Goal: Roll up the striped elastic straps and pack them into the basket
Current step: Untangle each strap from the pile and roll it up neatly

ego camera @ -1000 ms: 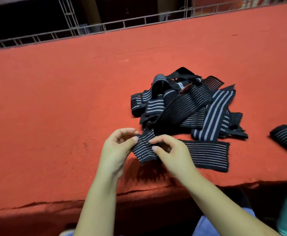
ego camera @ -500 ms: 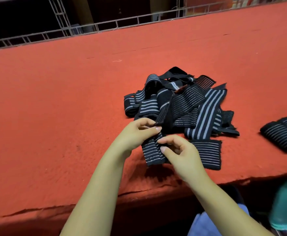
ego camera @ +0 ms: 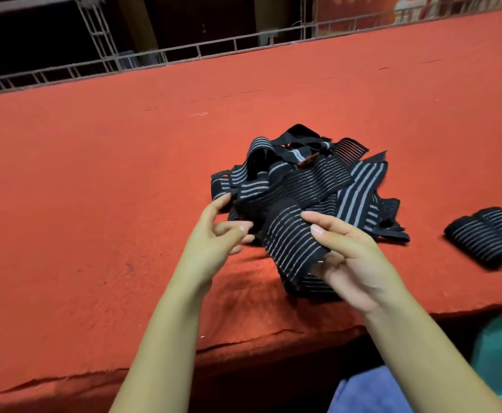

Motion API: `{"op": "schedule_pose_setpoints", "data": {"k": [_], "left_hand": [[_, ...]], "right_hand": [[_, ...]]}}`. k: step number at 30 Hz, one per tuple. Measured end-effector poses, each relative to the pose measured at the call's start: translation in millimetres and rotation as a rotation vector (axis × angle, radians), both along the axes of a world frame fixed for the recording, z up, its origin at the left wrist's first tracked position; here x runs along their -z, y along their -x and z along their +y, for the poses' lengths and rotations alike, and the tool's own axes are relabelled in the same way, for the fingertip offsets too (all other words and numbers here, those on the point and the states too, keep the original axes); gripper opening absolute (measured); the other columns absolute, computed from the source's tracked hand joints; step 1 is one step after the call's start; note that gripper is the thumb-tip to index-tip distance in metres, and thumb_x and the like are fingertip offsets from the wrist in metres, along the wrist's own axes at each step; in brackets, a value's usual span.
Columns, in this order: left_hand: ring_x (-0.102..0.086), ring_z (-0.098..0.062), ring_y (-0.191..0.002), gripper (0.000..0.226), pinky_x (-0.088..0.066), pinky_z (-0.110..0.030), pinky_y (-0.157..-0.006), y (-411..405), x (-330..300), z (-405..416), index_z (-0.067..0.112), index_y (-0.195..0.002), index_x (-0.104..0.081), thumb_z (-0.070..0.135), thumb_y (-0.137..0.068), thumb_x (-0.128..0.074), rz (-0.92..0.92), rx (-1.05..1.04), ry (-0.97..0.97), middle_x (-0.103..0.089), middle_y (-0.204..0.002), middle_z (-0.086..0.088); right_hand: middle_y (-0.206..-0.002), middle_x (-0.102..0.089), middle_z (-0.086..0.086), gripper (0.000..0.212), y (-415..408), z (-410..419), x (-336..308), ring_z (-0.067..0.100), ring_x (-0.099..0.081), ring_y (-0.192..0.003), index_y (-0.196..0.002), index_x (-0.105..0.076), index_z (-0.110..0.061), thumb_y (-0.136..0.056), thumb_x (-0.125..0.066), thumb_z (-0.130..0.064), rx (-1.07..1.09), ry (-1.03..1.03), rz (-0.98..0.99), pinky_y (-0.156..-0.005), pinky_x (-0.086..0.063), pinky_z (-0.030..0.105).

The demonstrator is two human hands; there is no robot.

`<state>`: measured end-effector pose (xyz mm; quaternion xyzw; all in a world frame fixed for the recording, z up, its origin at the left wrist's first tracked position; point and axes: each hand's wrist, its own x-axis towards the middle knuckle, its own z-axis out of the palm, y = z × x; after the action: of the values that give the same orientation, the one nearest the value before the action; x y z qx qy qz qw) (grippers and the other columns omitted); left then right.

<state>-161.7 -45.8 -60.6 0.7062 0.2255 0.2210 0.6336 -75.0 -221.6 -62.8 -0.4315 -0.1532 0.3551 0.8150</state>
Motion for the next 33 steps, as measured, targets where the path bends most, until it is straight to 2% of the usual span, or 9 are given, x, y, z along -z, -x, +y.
{"op": "schedule_pose_setpoints", "data": {"k": [6,10,14,16,20,25,27,30,33], "left_hand": [[-0.067,-0.016,-0.083,0.036,-0.056,-0.027,-0.069,32,-36,-10,0.023,-0.119,-0.060,0.018,-0.083,-0.058,-0.316,0.171,0.163,-0.073,-0.094,-0.005],[-0.066,-0.012,-0.090,0.045,-0.056,-0.025,-0.072,47,-34,-6,0.033,-0.110,-0.071,0.004,-0.077,-0.063,-0.345,0.182,-0.001,-0.073,-0.101,0.000],[-0.060,-0.008,-0.094,0.056,-0.053,-0.027,-0.086,57,-27,-3,0.043,-0.111,-0.070,0.001,-0.074,-0.068,-0.289,0.198,-0.188,-0.068,-0.101,0.010],[-0.058,-0.011,-0.091,0.047,-0.052,-0.030,-0.085,62,-28,0,0.044,-0.108,-0.071,0.017,-0.070,-0.077,-0.290,0.144,-0.208,-0.067,-0.098,0.010],[-0.058,-0.008,-0.072,0.026,-0.051,-0.021,-0.069,71,-32,6,0.037,-0.090,-0.074,0.027,-0.067,-0.077,-0.308,0.060,-0.193,-0.068,-0.079,0.009],[-0.050,-0.008,-0.073,0.006,-0.041,-0.020,-0.068,67,-22,13,0.038,-0.070,-0.070,0.039,-0.067,-0.074,-0.203,-0.085,-0.327,-0.057,-0.084,-0.002],[-0.050,-0.005,-0.075,0.006,-0.041,-0.017,-0.069,62,-16,13,0.039,-0.067,-0.067,0.044,-0.067,-0.069,-0.177,-0.118,-0.349,-0.054,-0.090,-0.001],[-0.054,0.002,-0.075,0.016,-0.042,-0.010,-0.070,53,-8,12,0.028,-0.070,-0.062,0.023,-0.083,-0.072,-0.193,-0.135,-0.305,-0.058,-0.095,0.005],[-0.057,-0.002,-0.078,0.013,-0.046,-0.016,-0.075,43,-5,11,0.016,-0.077,-0.056,0.019,-0.088,-0.063,-0.254,-0.108,-0.204,-0.066,-0.082,0.011]], "right_hand": [[-0.090,-0.073,0.012,0.022,-1,18,-22,0.014,-0.071,-0.073,-0.083,-0.077,-0.006,-0.080,-0.055,-0.005,-0.055,-0.074,0.131,-0.070,-0.058,0.026],[-0.089,-0.073,0.014,0.019,1,31,-24,0.016,-0.071,-0.075,-0.081,-0.077,-0.001,-0.077,-0.058,-0.001,-0.060,-0.094,0.207,-0.074,-0.059,0.027],[-0.124,-0.058,0.025,0.040,15,49,-24,0.029,-0.058,-0.111,-0.125,-0.058,0.007,-0.087,-0.056,-0.006,-0.361,-0.096,0.330,-0.105,-0.042,0.037],[-0.128,-0.054,0.027,0.042,22,58,-23,0.028,-0.056,-0.109,-0.129,-0.052,0.010,-0.091,-0.052,-0.007,-0.419,-0.091,0.327,-0.096,-0.047,0.033],[-0.086,-0.070,0.022,0.024,36,69,-23,0.022,-0.071,-0.072,-0.093,-0.070,0.009,-0.075,-0.057,-0.002,-0.401,-0.082,0.172,-0.065,-0.058,0.026],[-0.085,-0.069,0.010,0.025,42,80,-5,0.012,-0.066,-0.070,-0.096,-0.070,0.000,-0.074,-0.064,-0.011,-0.401,0.084,0.120,-0.061,-0.055,0.021],[-0.100,-0.070,0.012,0.025,40,79,6,0.015,-0.066,-0.084,-0.105,-0.069,-0.001,-0.086,-0.060,-0.015,-0.376,0.129,0.176,-0.066,-0.057,0.025],[-0.118,-0.068,0.009,0.043,31,70,19,0.021,-0.062,-0.109,-0.118,-0.066,-0.009,-0.095,-0.047,-0.041,-0.342,0.190,0.136,-0.082,-0.056,0.038],[-0.104,-0.072,-0.003,0.055,29,56,19,0.013,-0.066,-0.098,-0.110,-0.069,-0.022,-0.084,-0.041,-0.061,-0.342,0.194,-0.002,-0.080,-0.054,0.033]]}}
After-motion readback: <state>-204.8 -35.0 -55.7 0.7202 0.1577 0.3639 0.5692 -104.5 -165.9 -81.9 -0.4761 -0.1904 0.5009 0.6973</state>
